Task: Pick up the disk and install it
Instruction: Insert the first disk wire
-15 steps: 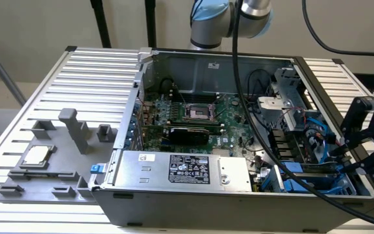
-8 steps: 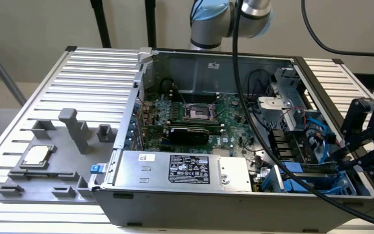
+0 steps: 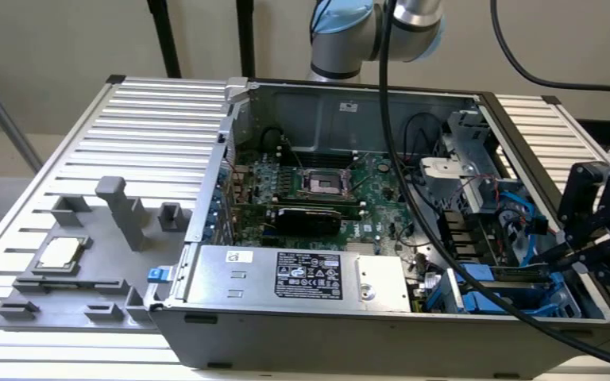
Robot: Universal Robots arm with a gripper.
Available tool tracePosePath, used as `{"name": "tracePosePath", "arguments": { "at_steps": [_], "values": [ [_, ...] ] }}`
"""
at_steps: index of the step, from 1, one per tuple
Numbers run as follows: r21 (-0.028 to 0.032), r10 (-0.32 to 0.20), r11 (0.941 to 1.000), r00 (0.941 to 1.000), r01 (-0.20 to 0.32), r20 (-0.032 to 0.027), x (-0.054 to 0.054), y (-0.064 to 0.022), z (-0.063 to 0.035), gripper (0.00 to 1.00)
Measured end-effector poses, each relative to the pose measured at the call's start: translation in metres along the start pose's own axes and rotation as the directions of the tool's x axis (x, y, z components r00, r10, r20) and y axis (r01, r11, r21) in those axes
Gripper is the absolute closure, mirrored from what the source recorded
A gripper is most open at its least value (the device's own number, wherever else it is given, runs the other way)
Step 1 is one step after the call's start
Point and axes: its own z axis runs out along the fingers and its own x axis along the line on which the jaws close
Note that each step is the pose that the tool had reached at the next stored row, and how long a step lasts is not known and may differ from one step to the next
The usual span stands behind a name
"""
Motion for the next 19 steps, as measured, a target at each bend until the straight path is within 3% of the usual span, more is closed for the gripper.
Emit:
{"name": "tracePosePath", "arguments": {
  "at_steps": [5, 12, 14, 19],
  "values": [
    [-0.0018, -0.002, 1.0, 1.0, 0.002, 0.0002, -0.002, 0.0043, 0.0007, 0.84],
    [-0.0032, -0.002, 1.0, 1.0, 0.002, -0.0023, -0.009, 0.0286, 0.0036, 0.84],
    [-0.005, -0.001, 1.0, 0.9999, 0.001, -0.0117, -0.011, 0.0307, 0.0042, 0.84],
    [-0.0077, 0.019, 0.9998, 0.9989, -0.02, -0.0437, -0.011, 0.0311, 0.0046, 0.84]
  ]
}}
